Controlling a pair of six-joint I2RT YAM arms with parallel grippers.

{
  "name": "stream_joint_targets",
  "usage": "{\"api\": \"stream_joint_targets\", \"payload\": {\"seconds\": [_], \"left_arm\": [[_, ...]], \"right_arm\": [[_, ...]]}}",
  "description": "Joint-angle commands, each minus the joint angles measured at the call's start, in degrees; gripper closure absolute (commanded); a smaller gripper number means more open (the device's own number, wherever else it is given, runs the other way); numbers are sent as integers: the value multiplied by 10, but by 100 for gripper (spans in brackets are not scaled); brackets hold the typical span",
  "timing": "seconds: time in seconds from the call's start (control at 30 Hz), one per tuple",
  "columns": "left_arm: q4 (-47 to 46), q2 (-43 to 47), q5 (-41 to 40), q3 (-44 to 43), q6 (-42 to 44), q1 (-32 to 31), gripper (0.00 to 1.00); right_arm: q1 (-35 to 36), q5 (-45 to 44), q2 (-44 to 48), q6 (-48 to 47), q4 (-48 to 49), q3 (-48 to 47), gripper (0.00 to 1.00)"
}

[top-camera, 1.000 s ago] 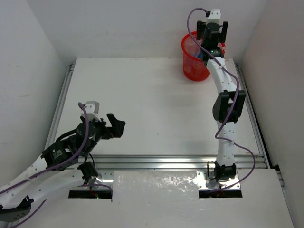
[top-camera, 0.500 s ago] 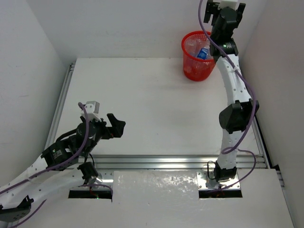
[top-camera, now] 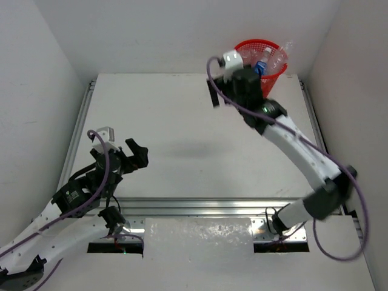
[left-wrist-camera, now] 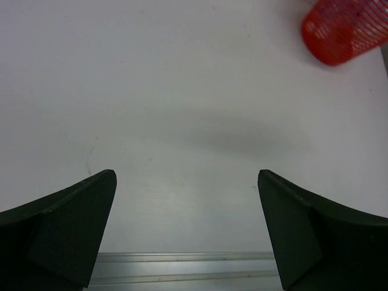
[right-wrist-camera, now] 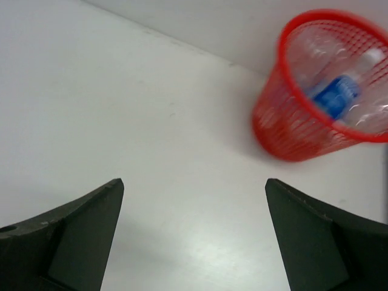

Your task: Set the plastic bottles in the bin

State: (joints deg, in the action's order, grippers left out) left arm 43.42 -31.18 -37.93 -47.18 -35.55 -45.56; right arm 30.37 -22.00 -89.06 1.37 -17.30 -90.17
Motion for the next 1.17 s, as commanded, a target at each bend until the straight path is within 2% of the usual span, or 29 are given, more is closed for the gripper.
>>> {"api": "stream_joint_targets", "payload": {"seconds": [0.0,0.07,0.17,0.3,0.43,0.5,0.63,0.9,1.13], "left_arm": [[4,-9,-71,-18,-17,26,0],[7,-14,-90,-20,-6,26,0],[14,-20,-108,-21,11,25,0],[4,-21,-107,-9,11,26,0],[-17,-18,-72,3,26,26,0],[-16,-18,-71,5,25,25,0],[-4,-6,-88,3,8,25,0],[10,31,-107,6,-14,25,0],[6,8,-101,4,-7,25,0]], "right_arm": [[8,90,183,112,-21,201,1],[17,103,246,141,-35,291,1],[21,103,287,166,-146,335,1],[21,69,344,191,-219,387,1],[20,28,452,210,-230,471,1],[20,19,510,217,-235,486,1],[21,-19,571,224,-250,497,1],[20,-35,609,228,-263,503,1],[20,-47,605,238,-262,507,1]]}}
